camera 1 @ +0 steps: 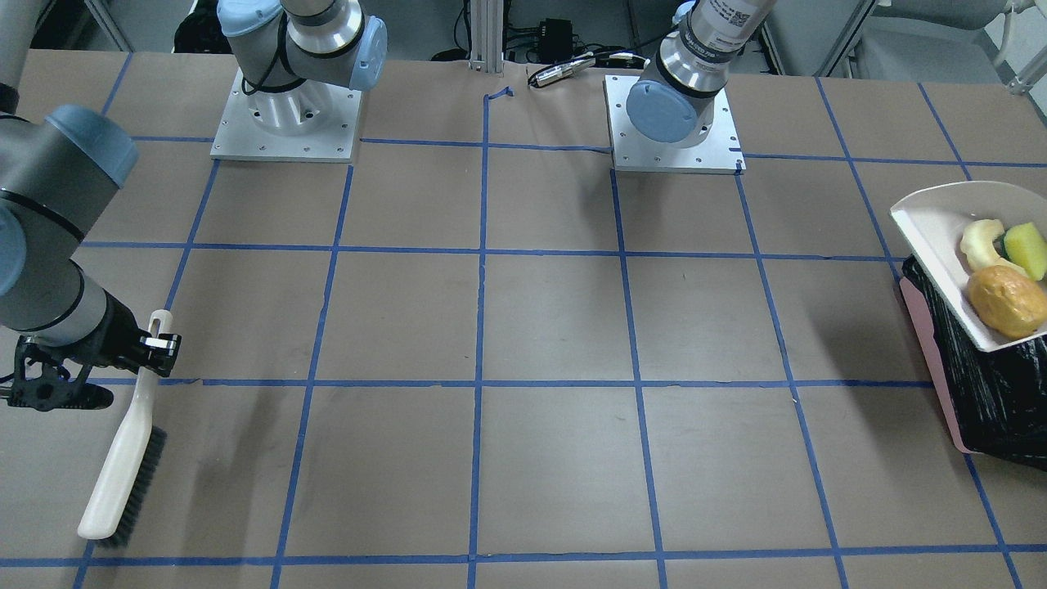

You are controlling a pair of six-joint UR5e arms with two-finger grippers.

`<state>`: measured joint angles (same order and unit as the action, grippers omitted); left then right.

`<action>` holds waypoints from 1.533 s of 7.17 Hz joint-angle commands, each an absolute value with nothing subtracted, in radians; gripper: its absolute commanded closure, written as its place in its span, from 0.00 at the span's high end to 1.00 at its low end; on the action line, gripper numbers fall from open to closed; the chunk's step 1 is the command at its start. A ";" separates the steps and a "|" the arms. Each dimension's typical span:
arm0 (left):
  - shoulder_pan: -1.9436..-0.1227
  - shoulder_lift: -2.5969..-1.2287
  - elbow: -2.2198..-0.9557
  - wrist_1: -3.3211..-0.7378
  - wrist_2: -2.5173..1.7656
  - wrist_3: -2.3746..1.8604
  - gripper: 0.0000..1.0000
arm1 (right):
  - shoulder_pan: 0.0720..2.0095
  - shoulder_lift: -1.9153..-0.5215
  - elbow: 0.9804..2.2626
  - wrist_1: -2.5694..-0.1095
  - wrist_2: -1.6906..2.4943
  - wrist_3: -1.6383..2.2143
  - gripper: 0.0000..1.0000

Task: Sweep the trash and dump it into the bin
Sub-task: 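Lift the dustpan toward the bin with left gripper while right returns the brush, then tip the dustpan over the black bin with the left gripper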

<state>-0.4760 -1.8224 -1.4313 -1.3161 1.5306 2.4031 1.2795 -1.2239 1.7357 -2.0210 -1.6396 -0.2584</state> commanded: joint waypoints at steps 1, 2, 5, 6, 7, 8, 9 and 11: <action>-0.407 -1.854 -1.405 -1.243 1.542 2.390 0.00 | 1.240 -1.200 1.741 -2.019 -1.643 -0.262 0.00; -0.375 -1.882 -1.405 -1.211 1.540 2.338 0.00 | 1.241 -1.200 1.758 -2.019 -1.643 -0.261 0.00; -0.324 -1.922 -1.407 -1.083 1.540 2.345 0.00 | 1.241 -1.198 1.781 -2.025 -1.640 -0.281 0.00; -0.325 -1.927 -1.416 -1.022 1.545 2.531 0.00 | 1.239 -1.197 1.779 -2.028 -1.643 -0.310 0.00; -0.324 -1.927 -1.411 -0.979 1.551 2.569 0.00 | 1.239 -1.195 1.781 -2.026 -1.643 -0.316 0.00; -0.325 -1.927 -1.413 -0.953 1.606 2.618 0.00 | 1.239 -1.193 1.781 -2.026 -1.643 -0.325 0.00; -0.330 -1.928 -1.416 -0.896 1.612 2.675 0.00 | 1.239 -1.189 1.779 -2.031 -1.644 -0.342 0.01; -0.374 -1.919 -1.410 -0.862 1.637 2.686 0.00 | 1.239 -1.183 1.779 -2.034 -1.643 -0.339 0.07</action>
<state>-0.3453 -1.9225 -1.4120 -0.8920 1.6176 2.6732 1.2395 -1.1861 1.7796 -2.0311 -1.6439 -0.3381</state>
